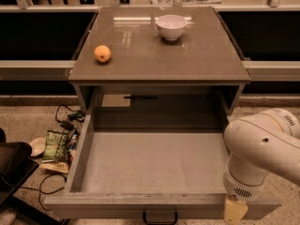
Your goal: Open top drawer
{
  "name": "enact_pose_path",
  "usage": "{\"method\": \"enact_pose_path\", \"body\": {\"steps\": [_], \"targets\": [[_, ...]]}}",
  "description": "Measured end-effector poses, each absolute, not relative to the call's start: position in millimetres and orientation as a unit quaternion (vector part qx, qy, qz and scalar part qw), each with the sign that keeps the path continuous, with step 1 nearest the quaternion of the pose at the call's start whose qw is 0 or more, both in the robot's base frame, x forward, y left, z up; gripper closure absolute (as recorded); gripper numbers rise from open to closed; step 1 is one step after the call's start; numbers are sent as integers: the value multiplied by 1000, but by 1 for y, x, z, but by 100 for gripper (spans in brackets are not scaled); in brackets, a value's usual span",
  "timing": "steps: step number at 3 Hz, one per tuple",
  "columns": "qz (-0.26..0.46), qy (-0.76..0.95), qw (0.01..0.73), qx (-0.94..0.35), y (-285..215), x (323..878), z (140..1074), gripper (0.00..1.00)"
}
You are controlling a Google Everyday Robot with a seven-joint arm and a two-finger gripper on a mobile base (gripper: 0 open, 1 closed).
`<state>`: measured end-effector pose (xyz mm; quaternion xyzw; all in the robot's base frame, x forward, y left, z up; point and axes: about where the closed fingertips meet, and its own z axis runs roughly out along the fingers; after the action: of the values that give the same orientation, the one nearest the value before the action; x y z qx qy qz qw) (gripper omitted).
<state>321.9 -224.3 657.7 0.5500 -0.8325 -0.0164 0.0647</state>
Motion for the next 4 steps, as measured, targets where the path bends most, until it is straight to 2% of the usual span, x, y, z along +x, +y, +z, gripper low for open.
{"method": "enact_pose_path", "body": {"steps": [1,2,3,4], "targets": [[-16,-832,65,550,-224,321,658,0],[-15,-832,65,551,-224,322,659,0],[4,-827,58,560,-223,330,703,0],[25,-815,29,578,-222,342,798,0]]}}
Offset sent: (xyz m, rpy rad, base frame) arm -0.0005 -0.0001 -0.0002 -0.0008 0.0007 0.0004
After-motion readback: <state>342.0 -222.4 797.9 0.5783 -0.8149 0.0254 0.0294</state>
